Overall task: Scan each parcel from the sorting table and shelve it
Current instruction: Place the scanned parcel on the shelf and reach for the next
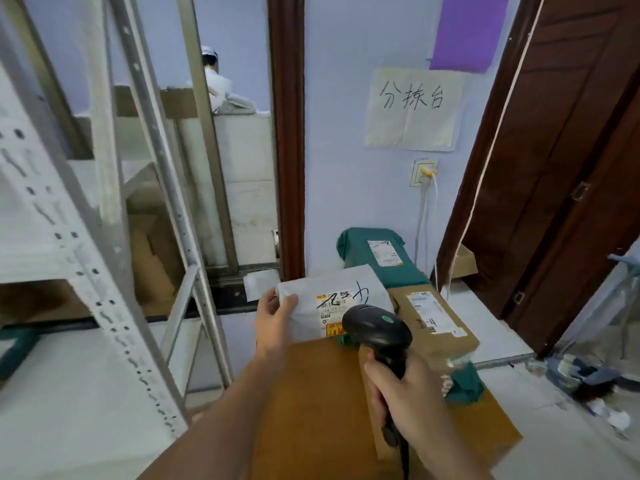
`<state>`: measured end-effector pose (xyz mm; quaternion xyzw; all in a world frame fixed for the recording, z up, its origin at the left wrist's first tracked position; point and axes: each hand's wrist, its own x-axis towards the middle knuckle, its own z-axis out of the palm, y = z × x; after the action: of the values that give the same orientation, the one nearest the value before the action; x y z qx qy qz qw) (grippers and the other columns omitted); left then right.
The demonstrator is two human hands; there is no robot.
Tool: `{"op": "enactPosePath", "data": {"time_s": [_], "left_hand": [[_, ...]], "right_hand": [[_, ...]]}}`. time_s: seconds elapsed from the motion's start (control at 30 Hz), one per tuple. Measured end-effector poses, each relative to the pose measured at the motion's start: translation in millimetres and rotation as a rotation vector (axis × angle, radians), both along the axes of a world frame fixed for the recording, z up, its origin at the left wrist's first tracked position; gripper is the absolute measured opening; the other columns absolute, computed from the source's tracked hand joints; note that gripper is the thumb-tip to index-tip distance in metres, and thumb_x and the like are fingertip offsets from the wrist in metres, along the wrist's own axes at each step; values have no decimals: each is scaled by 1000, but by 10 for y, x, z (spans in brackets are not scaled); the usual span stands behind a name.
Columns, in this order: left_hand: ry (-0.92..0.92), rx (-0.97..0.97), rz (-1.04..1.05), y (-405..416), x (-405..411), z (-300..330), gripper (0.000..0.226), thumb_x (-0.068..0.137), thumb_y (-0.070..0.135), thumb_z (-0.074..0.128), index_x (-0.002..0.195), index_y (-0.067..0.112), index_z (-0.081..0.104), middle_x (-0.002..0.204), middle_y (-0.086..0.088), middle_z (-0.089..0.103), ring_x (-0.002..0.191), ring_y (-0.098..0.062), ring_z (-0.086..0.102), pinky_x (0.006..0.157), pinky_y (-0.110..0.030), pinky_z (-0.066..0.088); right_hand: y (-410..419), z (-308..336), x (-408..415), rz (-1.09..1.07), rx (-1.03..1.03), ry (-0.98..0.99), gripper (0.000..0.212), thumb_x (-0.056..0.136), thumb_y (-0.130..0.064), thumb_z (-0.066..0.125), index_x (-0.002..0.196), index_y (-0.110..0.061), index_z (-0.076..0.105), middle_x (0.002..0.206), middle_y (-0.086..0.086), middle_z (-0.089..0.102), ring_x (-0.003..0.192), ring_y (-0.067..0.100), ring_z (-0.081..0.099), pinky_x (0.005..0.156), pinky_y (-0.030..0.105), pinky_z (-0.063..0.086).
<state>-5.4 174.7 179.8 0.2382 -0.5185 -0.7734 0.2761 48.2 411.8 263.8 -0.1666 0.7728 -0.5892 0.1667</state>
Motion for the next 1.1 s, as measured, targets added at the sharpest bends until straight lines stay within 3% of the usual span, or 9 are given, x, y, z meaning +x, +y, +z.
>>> {"op": "enactPosePath", "data": {"time_s": [0.1, 0.2, 0.37, 0.5, 0.67, 0.83, 0.93, 1.1], "left_hand": [[-14, 7, 97, 61, 548, 12, 38, 98, 16, 68, 134, 18, 57, 114, -6, 75, 103, -25, 74, 89, -45, 62], [-33, 40, 191, 101, 1124, 35, 39, 99, 17, 67, 136, 16, 56, 114, -8, 75, 98, -26, 76, 75, -37, 64], [-96, 50, 384, 15, 2111, 105, 41, 97, 21, 68, 137, 19, 56, 116, -8, 72, 100, -29, 74, 79, -42, 65], [-99, 96, 560, -206, 2911, 179, 43, 97, 20, 69, 138, 20, 56, 118, -10, 72, 98, -28, 73, 63, -30, 61], [-95, 124, 747, -614, 3882, 222, 49, 96, 20, 70, 142, 19, 56, 127, -12, 70, 96, -25, 73, 55, -24, 58], [-95, 125, 890, -1106, 4750, 212, 44, 96, 15, 70, 138, 16, 59, 120, -10, 71, 83, -15, 70, 49, -17, 53], [-118, 124, 926, -1431, 5211, 167, 45, 95, 17, 71, 138, 18, 56, 121, -9, 70, 85, -14, 71, 54, -21, 56], [-148, 187, 990, -2013, 5761, 47, 63, 75, 40, 82, 128, 17, 56, 123, -11, 70, 102, -30, 73, 90, -53, 61]], "right_hand": [[85, -23, 285, 115, -26, -16, 16, 96, -9, 57, 82, -3, 53, 56, 15, 47, 47, 27, 43, 50, 37, 45], [120, -34, 586, 201, -41, -48, 10, 97, -8, 58, 90, -1, 54, 59, 15, 47, 50, 29, 42, 50, 36, 43], [-77, -21, 1097, 400, -31, -79, 10, 98, -9, 58, 89, -4, 55, 59, 14, 47, 49, 28, 42, 49, 36, 41], [-403, -16, 1549, 553, -21, -95, 7, 98, -8, 58, 94, -4, 56, 57, 12, 46, 44, 24, 41, 49, 37, 39], [-941, -24, 2134, 711, 18, -47, 11, 97, -12, 59, 98, -1, 56, 57, 11, 51, 47, 25, 47, 49, 36, 45], [-1575, -20, 2763, 824, 50, -15, 6, 95, -16, 60, 95, -10, 60, 54, 6, 54, 46, 22, 51, 52, 35, 47], [-1964, -40, 3148, 853, 72, 9, 6, 94, -20, 61, 95, -15, 61, 55, 5, 58, 46, 22, 53, 55, 38, 51], [-2552, -30, 3653, 861, 51, -14, 7, 95, -18, 59, 96, -11, 59, 56, 9, 57, 45, 25, 50, 53, 40, 49]]}}
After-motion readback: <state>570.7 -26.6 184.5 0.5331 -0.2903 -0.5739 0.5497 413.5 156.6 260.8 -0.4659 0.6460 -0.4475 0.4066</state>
